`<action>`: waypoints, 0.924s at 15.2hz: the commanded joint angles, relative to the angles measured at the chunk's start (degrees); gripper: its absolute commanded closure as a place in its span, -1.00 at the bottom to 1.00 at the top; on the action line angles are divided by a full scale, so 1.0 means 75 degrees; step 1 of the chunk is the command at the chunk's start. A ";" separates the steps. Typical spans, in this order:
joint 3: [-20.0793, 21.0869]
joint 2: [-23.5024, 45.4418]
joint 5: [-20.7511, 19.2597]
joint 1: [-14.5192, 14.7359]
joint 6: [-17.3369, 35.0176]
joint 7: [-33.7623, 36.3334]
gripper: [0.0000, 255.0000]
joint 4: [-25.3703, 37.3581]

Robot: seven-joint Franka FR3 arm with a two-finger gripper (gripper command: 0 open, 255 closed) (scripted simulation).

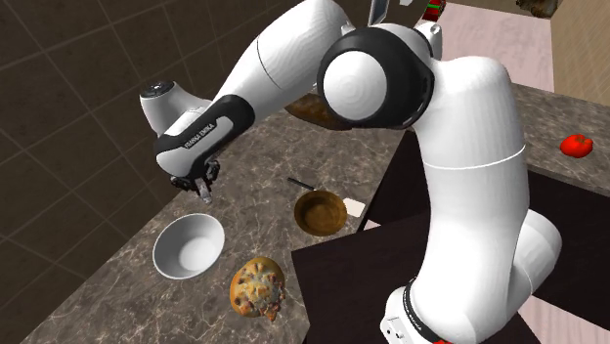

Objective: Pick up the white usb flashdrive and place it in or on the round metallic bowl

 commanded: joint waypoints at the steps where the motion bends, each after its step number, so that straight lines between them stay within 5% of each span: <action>1: 0.0080 -0.0390 0.0089 -0.0290 0.0237 -0.0115 1.00 -0.0616; 8: 0.0477 -0.2053 0.0693 -0.1578 0.1259 -0.0920 1.00 -0.3141; 14: 0.0856 -0.3487 0.1718 -0.2675 0.1928 -0.2216 1.00 -0.4984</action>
